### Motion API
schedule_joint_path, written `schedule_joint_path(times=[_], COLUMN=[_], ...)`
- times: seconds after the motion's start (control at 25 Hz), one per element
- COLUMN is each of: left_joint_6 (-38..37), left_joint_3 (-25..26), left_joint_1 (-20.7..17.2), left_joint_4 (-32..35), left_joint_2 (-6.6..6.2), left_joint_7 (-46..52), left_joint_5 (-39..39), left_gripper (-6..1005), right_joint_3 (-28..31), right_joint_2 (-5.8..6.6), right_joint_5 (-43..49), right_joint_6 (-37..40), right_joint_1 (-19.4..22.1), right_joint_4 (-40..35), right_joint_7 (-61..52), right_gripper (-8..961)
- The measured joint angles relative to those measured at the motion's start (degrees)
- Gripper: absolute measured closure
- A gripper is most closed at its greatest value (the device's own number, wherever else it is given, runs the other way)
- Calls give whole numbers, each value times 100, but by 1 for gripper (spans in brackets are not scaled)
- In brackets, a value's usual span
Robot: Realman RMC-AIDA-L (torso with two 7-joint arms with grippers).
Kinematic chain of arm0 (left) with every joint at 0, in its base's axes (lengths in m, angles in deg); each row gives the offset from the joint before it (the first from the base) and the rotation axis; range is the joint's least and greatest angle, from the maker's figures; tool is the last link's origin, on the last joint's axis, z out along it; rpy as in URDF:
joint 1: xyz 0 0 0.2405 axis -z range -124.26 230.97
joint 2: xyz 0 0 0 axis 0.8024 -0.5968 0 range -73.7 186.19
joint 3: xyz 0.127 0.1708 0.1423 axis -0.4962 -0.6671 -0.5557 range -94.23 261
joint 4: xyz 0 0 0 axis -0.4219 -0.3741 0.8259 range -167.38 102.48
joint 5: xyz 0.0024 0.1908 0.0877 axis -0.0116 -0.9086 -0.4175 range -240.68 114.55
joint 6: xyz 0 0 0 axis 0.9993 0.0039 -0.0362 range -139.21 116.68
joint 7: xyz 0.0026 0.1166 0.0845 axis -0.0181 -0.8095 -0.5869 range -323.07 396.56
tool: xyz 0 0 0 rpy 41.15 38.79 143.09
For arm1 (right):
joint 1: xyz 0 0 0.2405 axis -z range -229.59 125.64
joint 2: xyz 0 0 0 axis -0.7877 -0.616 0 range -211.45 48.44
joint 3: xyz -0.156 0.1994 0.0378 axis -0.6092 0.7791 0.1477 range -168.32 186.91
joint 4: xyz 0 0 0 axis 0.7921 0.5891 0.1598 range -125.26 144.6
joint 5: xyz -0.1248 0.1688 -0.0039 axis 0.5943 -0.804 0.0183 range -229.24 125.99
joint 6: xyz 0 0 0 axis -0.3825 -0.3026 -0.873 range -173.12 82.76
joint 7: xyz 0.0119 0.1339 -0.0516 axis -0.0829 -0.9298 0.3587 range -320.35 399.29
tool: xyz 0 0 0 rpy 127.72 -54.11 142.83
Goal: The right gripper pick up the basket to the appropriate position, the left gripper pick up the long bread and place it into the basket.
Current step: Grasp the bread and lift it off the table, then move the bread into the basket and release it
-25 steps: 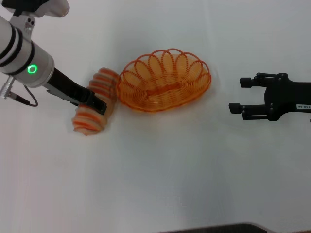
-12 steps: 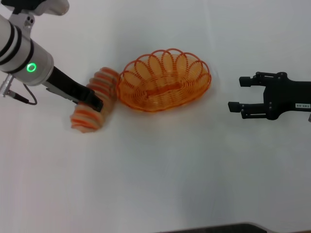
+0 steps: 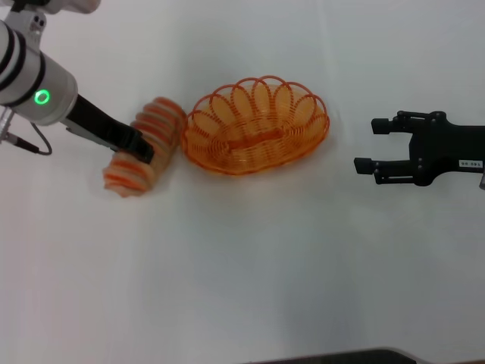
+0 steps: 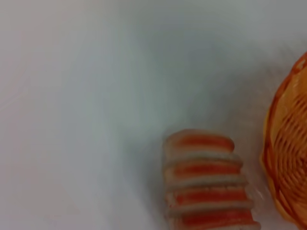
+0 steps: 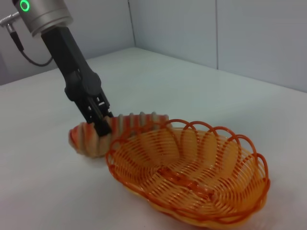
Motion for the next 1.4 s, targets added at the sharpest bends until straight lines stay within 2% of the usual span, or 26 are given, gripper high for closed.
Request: schedule_joint_path(times=[0.24,0.56,0.88,1.16,1.4], left_joint_6=[1,2,-636,-744,-315], left_joint_3=[-37,61,62,-643,-1275], left_joint_1=[-68,-153,-121,-99,-96], left_joint_4=[378,1148,1443,1410,1248], left_joint_2=[-17,-26,2,18,47], left_joint_7=[-205,-1145,-2669,-3058,-3054], left_joint_5=[-70,12,1369,1830,1998], left_gripper=[556,608,684,729,754], right_joint_3=[0,-84,-229,-317,-359], right_joint_2=[-8,-18,-25,-26,-26], right_joint_5=[0,1,9,10,9], right_joint_6=[2,0,-5,-4,9], right_joint_1=[-25,-70,-100,-101,-95], right_joint_4=[7,9,9,9,9], right_joint_7=[1,23,7,12,12], right_gripper=[112,112,112,113,118])
